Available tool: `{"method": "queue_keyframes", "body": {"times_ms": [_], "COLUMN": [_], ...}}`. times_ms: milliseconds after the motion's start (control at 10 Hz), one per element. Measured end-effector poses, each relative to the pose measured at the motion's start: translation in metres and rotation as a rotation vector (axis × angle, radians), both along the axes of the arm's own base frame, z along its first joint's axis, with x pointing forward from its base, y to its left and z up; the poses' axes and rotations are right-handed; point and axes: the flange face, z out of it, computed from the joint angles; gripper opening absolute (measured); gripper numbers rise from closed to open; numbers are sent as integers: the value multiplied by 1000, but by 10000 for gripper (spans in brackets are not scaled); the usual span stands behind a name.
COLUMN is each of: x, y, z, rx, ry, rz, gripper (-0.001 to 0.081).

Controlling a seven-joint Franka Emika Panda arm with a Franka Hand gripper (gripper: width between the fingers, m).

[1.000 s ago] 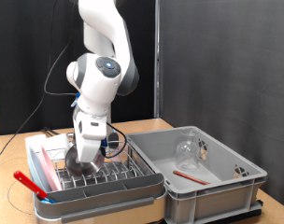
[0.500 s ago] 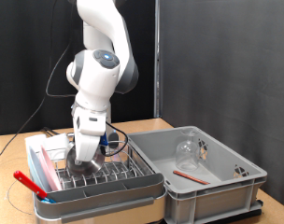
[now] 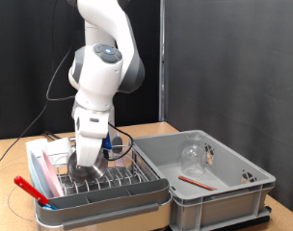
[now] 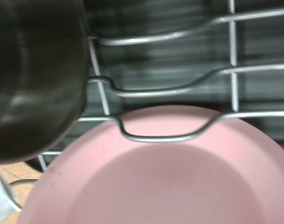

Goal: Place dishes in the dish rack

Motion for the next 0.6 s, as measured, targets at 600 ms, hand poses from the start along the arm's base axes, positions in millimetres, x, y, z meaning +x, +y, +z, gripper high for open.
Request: {"method": "queue_keyframes", "body": {"times_ms": [600], "x": [-14], "y": [21], "z": [-9], "rx": [147], "ry": [273], "rz": [153], "gripper": [804]}}
